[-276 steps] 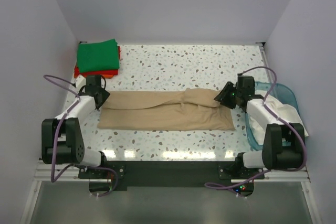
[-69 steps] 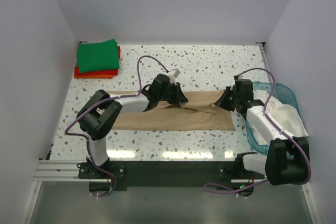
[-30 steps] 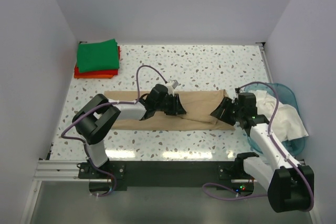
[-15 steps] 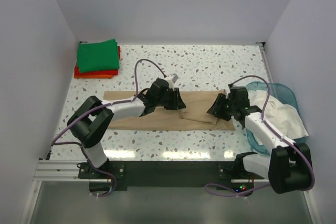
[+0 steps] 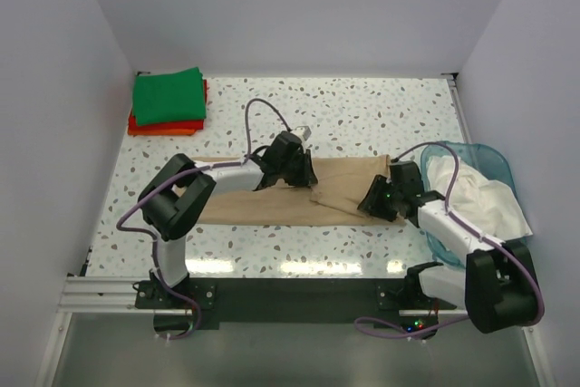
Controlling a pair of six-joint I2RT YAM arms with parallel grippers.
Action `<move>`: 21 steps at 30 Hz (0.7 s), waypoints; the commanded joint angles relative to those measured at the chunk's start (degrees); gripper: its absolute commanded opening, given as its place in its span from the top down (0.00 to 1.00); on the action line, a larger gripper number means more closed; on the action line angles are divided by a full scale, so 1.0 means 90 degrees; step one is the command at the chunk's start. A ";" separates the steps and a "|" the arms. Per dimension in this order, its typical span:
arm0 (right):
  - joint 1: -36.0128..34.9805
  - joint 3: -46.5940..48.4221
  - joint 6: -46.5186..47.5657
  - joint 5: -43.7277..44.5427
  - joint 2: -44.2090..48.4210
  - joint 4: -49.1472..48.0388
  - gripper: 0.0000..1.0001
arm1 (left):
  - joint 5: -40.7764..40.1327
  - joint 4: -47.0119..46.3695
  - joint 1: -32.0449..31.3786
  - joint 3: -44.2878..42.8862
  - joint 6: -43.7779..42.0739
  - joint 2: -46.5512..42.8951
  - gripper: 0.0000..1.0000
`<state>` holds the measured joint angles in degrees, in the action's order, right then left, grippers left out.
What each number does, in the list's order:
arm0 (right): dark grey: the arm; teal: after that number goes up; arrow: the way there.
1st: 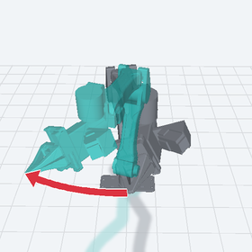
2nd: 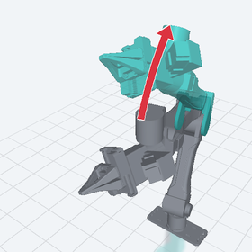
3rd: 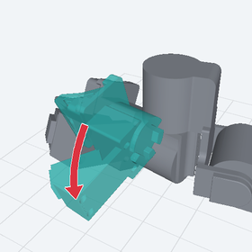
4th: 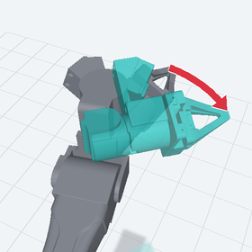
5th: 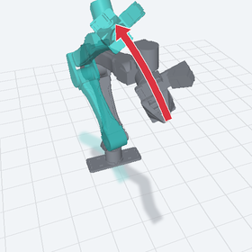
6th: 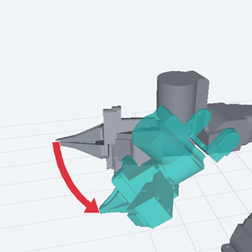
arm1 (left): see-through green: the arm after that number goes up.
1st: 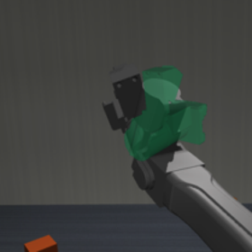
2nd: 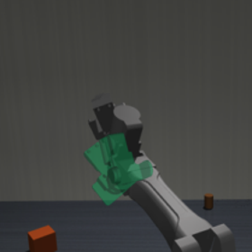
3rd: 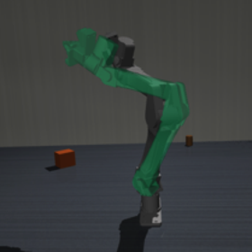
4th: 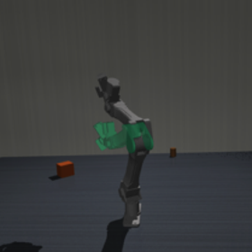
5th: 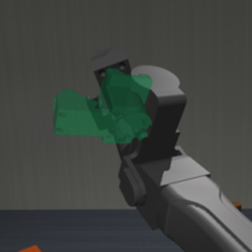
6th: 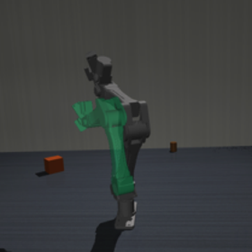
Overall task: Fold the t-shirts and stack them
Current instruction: Fold the tshirt
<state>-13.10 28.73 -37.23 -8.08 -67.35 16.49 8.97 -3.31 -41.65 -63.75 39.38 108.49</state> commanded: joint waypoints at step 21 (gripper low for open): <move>0.0001 0.1681 -0.0179 0.0633 -0.0631 0.0375 0.49 | -0.0117 0.0581 0.0409 0.0674 -0.0283 -0.1700 0.66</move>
<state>-13.10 42.09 -37.67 -3.95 -70.50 21.96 10.11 -1.10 -39.07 -59.35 38.28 99.42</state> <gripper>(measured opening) 0.510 0.338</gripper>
